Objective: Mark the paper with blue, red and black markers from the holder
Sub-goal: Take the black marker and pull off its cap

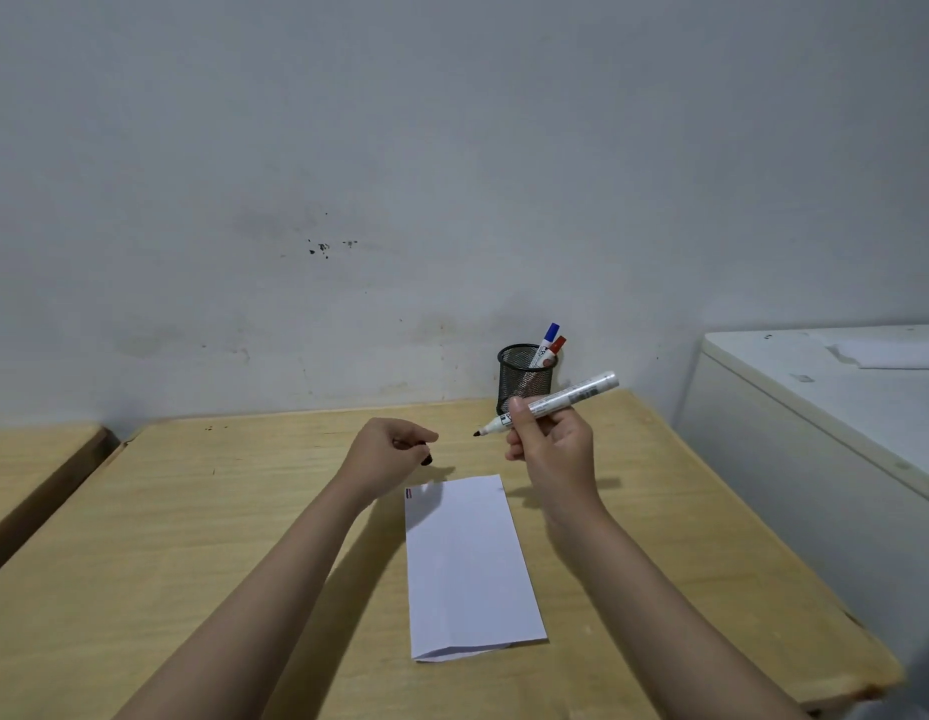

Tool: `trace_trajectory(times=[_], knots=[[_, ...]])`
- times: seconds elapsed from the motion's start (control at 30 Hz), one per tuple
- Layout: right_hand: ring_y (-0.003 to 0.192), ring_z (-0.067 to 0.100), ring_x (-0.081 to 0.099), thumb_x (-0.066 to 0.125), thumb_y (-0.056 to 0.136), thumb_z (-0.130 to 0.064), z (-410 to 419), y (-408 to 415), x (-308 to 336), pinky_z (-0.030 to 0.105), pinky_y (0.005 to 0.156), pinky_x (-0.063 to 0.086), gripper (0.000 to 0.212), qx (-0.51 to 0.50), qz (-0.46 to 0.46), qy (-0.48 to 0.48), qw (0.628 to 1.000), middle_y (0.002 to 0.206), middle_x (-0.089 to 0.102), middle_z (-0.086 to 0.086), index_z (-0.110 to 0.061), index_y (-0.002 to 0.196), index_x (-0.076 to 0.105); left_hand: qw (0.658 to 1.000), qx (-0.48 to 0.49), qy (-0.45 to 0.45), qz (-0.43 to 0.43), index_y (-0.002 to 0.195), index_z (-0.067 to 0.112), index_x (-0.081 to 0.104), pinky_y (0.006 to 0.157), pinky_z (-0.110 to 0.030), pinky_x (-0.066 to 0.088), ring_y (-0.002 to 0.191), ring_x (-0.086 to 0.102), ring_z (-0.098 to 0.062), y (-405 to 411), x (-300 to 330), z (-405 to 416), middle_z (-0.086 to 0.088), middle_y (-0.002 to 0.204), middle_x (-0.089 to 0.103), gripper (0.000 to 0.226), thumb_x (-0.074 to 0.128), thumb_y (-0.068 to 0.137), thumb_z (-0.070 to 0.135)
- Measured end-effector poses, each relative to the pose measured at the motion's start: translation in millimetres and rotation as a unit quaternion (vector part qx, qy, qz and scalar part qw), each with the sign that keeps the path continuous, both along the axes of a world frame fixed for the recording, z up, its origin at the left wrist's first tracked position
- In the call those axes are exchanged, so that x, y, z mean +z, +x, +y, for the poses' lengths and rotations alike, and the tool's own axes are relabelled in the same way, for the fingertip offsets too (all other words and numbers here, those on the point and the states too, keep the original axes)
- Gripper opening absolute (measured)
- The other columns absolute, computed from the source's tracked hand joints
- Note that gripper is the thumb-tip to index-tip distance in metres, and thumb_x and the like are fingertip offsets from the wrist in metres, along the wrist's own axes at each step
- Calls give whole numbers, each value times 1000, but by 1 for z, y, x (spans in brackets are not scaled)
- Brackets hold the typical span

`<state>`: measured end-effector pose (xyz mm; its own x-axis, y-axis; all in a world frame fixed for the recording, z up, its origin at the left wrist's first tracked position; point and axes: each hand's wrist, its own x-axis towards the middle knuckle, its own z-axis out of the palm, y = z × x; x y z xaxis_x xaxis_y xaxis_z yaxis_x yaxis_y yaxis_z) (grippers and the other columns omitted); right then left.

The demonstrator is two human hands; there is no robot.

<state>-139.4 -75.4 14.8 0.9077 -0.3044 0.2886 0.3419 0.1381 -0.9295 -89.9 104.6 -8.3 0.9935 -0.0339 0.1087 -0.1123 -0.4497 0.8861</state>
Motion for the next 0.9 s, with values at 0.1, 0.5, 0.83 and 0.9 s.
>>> trace_trajectory(times=[0.1, 0.5, 0.83, 0.9], knots=[[47, 4, 53, 66, 87, -14, -2, 5, -9, 25, 51, 48, 11, 6, 6, -6, 1000, 50, 59, -6, -9, 78, 63, 998, 14, 57, 4, 91, 16, 71, 49, -6, 40, 74, 63, -14, 19, -9, -6, -4, 80, 71, 23, 56, 80, 2], [51, 5, 55, 73, 80, -13, -4, 10, -28, 26, 56, 47, 7, 22, 4, -39, 999, 57, 66, -7, -14, 74, 70, 997, 23, 67, 37, 121, 12, 54, 70, -22, 43, 83, 60, -18, 26, -43, 2, 0, 84, 59, 47, 68, 76, 9], [57, 17, 67, 70, 80, -5, 21, 22, -25, 36, 60, 57, 16, 84, 80, -25, 993, 59, 69, 0, -7, 72, 56, 991, 16, 126, 43, 94, 33, 61, 87, -35, 44, 92, 59, -11, -23, -48, 32, 8, 96, 63, 39, 74, 59, 45], [54, 19, 65, 73, 79, -8, 33, 30, -26, 30, 54, 57, 21, 100, 97, -10, 990, 62, 69, 9, -8, 70, 53, 975, 16, 220, 22, 96, 39, 58, 89, -37, 34, 99, 50, -10, -28, -48, 32, 13, 101, 55, 41, 72, 59, 53]])
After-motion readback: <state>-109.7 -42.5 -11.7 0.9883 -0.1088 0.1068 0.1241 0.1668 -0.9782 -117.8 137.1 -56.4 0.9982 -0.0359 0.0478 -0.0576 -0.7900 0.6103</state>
